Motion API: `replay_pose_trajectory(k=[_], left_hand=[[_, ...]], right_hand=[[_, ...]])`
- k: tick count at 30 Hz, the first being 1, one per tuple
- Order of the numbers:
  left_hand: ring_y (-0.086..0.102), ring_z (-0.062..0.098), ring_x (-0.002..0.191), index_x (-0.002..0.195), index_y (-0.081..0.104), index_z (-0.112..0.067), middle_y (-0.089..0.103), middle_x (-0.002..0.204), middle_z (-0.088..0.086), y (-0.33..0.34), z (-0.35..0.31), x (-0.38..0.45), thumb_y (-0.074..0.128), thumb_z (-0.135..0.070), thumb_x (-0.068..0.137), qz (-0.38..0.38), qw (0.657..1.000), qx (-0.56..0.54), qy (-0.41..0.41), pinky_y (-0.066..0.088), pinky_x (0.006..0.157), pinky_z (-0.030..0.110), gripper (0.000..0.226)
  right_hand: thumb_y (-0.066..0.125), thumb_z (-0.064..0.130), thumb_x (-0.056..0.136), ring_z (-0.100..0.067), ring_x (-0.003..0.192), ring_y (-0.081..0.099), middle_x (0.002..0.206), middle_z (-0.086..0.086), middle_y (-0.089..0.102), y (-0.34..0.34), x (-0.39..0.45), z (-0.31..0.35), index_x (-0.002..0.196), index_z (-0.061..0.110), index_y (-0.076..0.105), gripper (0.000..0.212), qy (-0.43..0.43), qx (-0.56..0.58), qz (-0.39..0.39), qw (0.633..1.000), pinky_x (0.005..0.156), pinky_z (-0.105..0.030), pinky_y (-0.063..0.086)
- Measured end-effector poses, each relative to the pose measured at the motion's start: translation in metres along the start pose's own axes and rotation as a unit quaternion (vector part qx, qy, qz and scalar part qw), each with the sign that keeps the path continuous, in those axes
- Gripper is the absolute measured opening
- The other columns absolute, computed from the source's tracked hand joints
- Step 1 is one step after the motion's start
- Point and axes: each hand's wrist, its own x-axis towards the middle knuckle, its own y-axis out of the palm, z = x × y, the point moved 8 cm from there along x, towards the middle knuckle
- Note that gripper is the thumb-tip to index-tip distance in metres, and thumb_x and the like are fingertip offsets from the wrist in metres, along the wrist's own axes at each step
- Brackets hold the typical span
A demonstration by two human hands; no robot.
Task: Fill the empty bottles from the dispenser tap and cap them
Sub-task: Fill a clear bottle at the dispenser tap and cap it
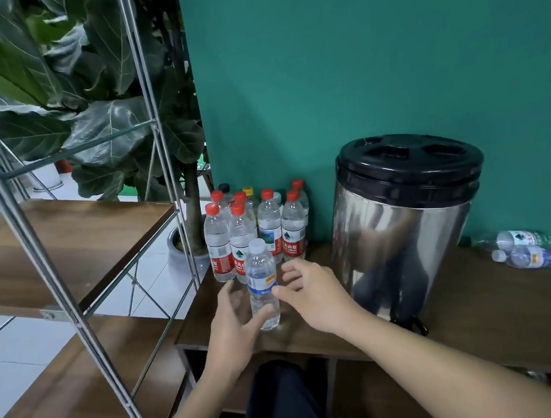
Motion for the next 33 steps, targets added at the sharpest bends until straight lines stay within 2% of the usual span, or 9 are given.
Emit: replay_pose_trajectory(k=[3, 5, 7, 12, 16, 20, 24, 29, 33], left_hand=[[0.064, 0.000, 0.121, 0.142, 0.056, -0.035, 0.068, 0.129, -0.019, -0.013, -0.020, -0.029, 0.089, -0.052, 0.089, -0.058, 0.997, 0.039, 0.025, 0.054, 0.107, 0.036, 0.065], [0.070, 0.003, 0.108, 0.116, 0.069, -0.037, 0.075, 0.111, -0.017, -0.006, -0.043, -0.051, 0.086, -0.038, 0.097, -0.050, 0.996, 0.040, 0.063, 0.059, 0.099, 0.039, 0.026], [0.072, 0.010, 0.100, 0.101, 0.074, -0.031, 0.077, 0.101, -0.014, 0.010, -0.067, -0.070, 0.081, -0.026, 0.102, -0.020, 0.995, 0.040, 0.090, 0.060, 0.094, 0.040, 0.008], [0.072, 0.015, 0.082, 0.095, 0.078, -0.021, 0.077, 0.089, 0.001, 0.078, -0.142, -0.111, 0.073, -0.011, 0.106, 0.081, 0.987, -0.041, 0.135, 0.058, 0.075, 0.029, 0.016], [0.069, 0.019, 0.075, 0.097, 0.080, -0.015, 0.077, 0.089, 0.012, 0.163, -0.186, -0.126, 0.068, -0.006, 0.108, 0.159, 0.971, -0.142, 0.112, 0.059, 0.068, 0.033, 0.019], [0.074, 0.020, 0.078, 0.106, 0.078, -0.015, 0.079, 0.093, 0.010, 0.262, -0.212, -0.136, 0.067, -0.005, 0.108, 0.205, 0.960, -0.168, 0.088, 0.066, 0.072, 0.037, 0.016], [0.080, 0.020, 0.092, 0.114, 0.077, -0.020, 0.080, 0.106, 0.005, 0.354, -0.210, -0.127, 0.068, -0.010, 0.110, 0.210, 0.963, -0.161, 0.048, 0.069, 0.085, 0.038, 0.014], [0.073, 0.012, 0.113, 0.135, 0.068, -0.025, 0.071, 0.125, -0.006, 0.439, -0.200, -0.089, 0.068, -0.019, 0.111, 0.209, 0.969, -0.129, 0.005, 0.065, 0.098, 0.032, 0.026], [0.070, 0.005, 0.107, 0.142, 0.066, -0.030, 0.065, 0.127, -0.017, 0.497, -0.183, -0.049, 0.073, -0.026, 0.108, 0.210, 0.973, -0.090, -0.031, 0.064, 0.104, 0.039, 0.035]], right_hand=[[0.080, 0.041, 0.102, -0.001, 0.106, 0.071, 0.132, 0.010, 0.070, -0.018, -0.024, 0.003, 0.152, 0.024, 0.062, 0.056, -0.001, 0.009, 0.004, 1.000, 0.092, -0.019, 0.059], [0.081, 0.039, 0.101, 0.000, 0.102, 0.072, 0.125, 0.011, 0.072, -0.033, -0.043, 0.006, 0.147, 0.024, 0.066, 0.050, -0.009, 0.023, -0.006, 1.000, 0.090, -0.015, 0.058], [0.082, 0.036, 0.100, -0.001, 0.096, 0.073, 0.112, 0.013, 0.075, -0.053, -0.065, 0.006, 0.136, 0.022, 0.073, 0.039, -0.021, 0.037, -0.031, 0.999, 0.085, -0.011, 0.056], [0.081, 0.030, 0.100, -0.001, 0.083, 0.071, 0.085, 0.016, 0.074, -0.130, -0.129, 0.000, 0.102, 0.030, 0.079, 0.003, -0.050, 0.022, -0.129, 0.990, 0.073, -0.014, 0.055], [0.070, 0.020, 0.106, -0.011, 0.073, 0.069, 0.076, 0.012, 0.073, -0.201, -0.169, -0.047, 0.089, 0.029, 0.075, 0.020, -0.034, -0.012, -0.184, 0.982, 0.070, -0.027, 0.055], [0.061, 0.008, 0.109, -0.004, 0.077, 0.072, 0.082, 0.012, 0.076, -0.267, -0.191, -0.128, 0.100, 0.028, 0.076, 0.027, 0.034, -0.019, -0.213, 0.976, 0.073, -0.016, 0.054], [0.070, 0.016, 0.108, 0.007, 0.097, 0.069, 0.099, 0.019, 0.076, -0.313, -0.190, -0.206, 0.113, 0.033, 0.076, 0.019, 0.074, -0.034, -0.222, 0.972, 0.086, -0.011, 0.052], [0.074, 0.018, 0.107, 0.005, 0.110, 0.067, 0.116, 0.019, 0.073, -0.355, -0.165, -0.292, 0.137, 0.025, 0.072, 0.032, 0.120, -0.063, -0.215, 0.967, 0.105, -0.024, 0.058], [0.076, 0.019, 0.106, -0.005, 0.125, 0.066, 0.135, 0.010, 0.072, -0.384, -0.135, -0.345, 0.149, 0.023, 0.066, 0.044, 0.152, -0.096, -0.219, 0.959, 0.114, -0.027, 0.053]])
